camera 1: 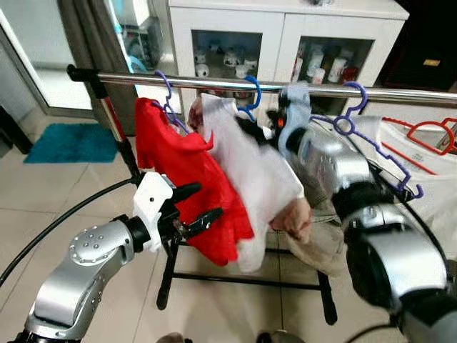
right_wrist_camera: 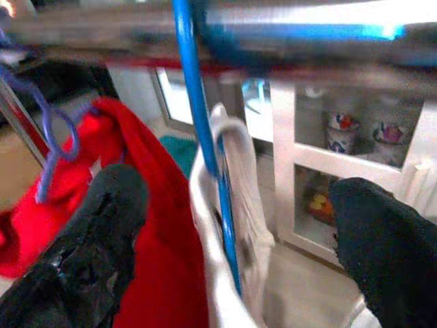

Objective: Hang hanger

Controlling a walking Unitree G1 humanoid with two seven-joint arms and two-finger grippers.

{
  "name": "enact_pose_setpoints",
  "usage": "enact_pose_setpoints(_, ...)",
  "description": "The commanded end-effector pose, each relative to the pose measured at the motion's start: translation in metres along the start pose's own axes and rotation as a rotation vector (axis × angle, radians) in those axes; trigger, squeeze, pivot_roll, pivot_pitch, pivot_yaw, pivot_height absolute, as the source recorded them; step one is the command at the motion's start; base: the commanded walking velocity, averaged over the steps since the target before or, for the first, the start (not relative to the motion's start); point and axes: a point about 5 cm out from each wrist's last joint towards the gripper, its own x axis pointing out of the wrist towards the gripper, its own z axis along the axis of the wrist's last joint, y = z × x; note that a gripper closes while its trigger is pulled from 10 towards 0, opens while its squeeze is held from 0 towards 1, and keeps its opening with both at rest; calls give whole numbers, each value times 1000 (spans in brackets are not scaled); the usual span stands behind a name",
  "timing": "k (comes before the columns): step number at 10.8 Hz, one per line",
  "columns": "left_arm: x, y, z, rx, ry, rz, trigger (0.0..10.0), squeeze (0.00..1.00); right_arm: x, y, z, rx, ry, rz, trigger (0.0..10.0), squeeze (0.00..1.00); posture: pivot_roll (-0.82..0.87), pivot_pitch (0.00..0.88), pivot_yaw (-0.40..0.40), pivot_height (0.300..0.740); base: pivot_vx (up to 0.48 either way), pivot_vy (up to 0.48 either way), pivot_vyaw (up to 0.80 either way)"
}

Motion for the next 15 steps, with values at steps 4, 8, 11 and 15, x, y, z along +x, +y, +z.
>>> enact_pose_setpoints(4, -1, 0, 1, 8, 4, -19, 10000, 0, 3, -7, 6, 48, -29, -44, 10000, 0, 39, 27, 4, 740, 0, 0, 0)
enact_pose_setpoints(8, -1, -1, 2, 14, 10, -32, 10000, 0, 6, -10, 13, -40, -52, -170, 10000, 0, 44, 30, 11, 740, 0, 0, 0)
enact_pose_setpoints(11, -2, 0, 2, 14, 17, -29, 10000, 0, 8, -7, 4, -176, -15, -198, 10000, 0, 51, 45, 9, 740, 0, 0, 0)
enact_pose_setpoints(15, -1, 0, 2, 16, 22, -36, 10000, 0, 8, -5, -15, -276, 116, -159, 10000, 0, 47, 50, 13, 740, 0, 0, 0)
